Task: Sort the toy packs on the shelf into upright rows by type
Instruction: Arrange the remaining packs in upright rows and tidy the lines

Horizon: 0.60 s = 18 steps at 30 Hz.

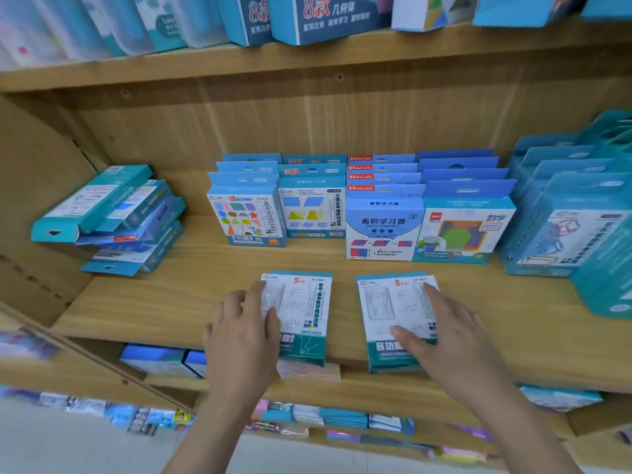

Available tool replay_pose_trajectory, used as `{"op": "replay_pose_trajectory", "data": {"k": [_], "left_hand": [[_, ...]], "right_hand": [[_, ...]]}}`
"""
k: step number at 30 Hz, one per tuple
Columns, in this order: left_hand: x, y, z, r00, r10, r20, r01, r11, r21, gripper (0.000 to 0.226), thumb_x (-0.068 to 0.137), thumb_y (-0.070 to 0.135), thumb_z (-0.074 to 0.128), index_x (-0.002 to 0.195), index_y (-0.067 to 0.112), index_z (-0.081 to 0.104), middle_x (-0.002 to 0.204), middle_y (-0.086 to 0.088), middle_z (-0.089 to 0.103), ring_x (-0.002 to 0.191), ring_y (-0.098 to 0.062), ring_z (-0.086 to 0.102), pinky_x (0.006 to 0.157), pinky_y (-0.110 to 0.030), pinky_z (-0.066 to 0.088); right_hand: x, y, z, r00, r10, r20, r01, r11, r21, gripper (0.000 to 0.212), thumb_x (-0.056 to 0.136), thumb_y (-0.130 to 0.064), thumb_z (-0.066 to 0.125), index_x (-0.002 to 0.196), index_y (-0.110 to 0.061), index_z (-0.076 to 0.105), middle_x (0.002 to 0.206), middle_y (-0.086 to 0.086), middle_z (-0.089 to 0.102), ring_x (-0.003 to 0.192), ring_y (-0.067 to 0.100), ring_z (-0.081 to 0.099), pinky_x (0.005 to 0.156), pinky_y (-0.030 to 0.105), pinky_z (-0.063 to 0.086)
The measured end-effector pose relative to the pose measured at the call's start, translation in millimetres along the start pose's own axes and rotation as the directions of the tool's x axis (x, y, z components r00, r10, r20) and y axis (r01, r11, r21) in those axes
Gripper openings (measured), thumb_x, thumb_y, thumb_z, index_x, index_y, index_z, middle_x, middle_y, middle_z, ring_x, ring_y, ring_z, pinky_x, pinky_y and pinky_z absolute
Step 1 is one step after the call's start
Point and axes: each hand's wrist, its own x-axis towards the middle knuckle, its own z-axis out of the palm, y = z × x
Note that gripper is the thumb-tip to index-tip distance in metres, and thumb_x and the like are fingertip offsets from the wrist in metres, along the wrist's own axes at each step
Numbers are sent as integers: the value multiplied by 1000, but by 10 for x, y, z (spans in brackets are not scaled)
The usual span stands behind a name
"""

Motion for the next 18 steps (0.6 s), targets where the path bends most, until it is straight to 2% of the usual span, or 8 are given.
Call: {"op": "replay_pose_trajectory", "data": {"k": [3, 5, 8, 10, 12, 14, 16, 18], "left_hand": [[-213, 416, -3, 981, 192, -6, -191, 970, -153, 36, 88, 35, 38, 100, 20, 68, 88, -3, 54, 81, -26, 53, 65, -35, 48], [-330, 671, 100, 960, 275, 55, -268, 957, -114, 34, 89, 38, 38, 81, 22, 66, 81, 1, 50, 78, -23, 49, 62, -34, 46], [-363, 887, 247, 950, 274, 148, -280, 960, 21, 44, 87, 45, 35, 66, 20, 65, 74, 1, 54, 75, -25, 53, 60, -37, 45], [-362, 933, 312, 952, 257, 164, -269, 961, 58, 47, 84, 48, 35, 62, 20, 65, 73, 1, 55, 74, -25, 55, 60, -36, 43], [-394, 944, 305, 957, 230, 177, -228, 973, -31, 45, 83, 50, 35, 65, 21, 65, 76, 2, 55, 76, -24, 55, 63, -35, 42], [-435, 936, 213, 966, 183, 183, -147, 970, -195, 47, 84, 53, 33, 81, 23, 69, 85, 4, 53, 84, -22, 53, 70, -36, 45], [-441, 908, 59, 976, 144, 162, -76, 928, -365, 52, 84, 55, 32, 106, 25, 68, 92, 7, 47, 89, -17, 51, 79, -36, 46], [-387, 848, -146, 992, 100, 81, -46, 863, -503, 50, 87, 52, 39, 121, 23, 62, 96, 8, 48, 90, -8, 52, 82, -27, 45]], "right_hand": [[-41, 62, -64, 999, -5, -41, 11, 987, 162, 65, 88, -45, 54, 144, -35, 21, 133, -9, 52, 118, 23, 44, 94, 38, 43], [-49, 110, -100, 997, 21, -78, 2, 960, 281, 52, 89, -29, 56, 134, -38, 32, 117, -11, 64, 111, 25, 53, 86, 37, 47], [-52, 162, -109, 992, 91, -92, -51, 930, 364, 52, 90, -20, 56, 138, -27, 38, 122, -5, 63, 116, 23, 55, 90, 33, 44], [-47, 197, -104, 985, 142, -93, -85, 886, 456, 51, 89, -16, 57, 137, -23, 42, 123, -1, 65, 113, 20, 59, 94, 31, 43], [-64, 224, -117, 977, 205, -56, -126, 771, 624, 47, 89, -10, 57, 132, -24, 48, 116, 3, 68, 100, 15, 65, 95, 38, 48], [-123, 225, -141, 973, 230, -21, -133, 633, 762, 45, 89, -2, 57, 128, -22, 53, 104, 0, 71, 86, 6, 68, 90, 40, 52], [-197, 139, -168, 980, 199, -23, -92, 549, 831, 42, 88, 4, 56, 122, -22, 59, 97, -7, 72, 85, 0, 68, 85, 30, 55], [-273, -36, -186, 994, 106, -40, -16, 478, 878, 42, 88, 8, 54, 112, -26, 62, 98, -13, 72, 89, -4, 67, 77, 16, 54]]}}
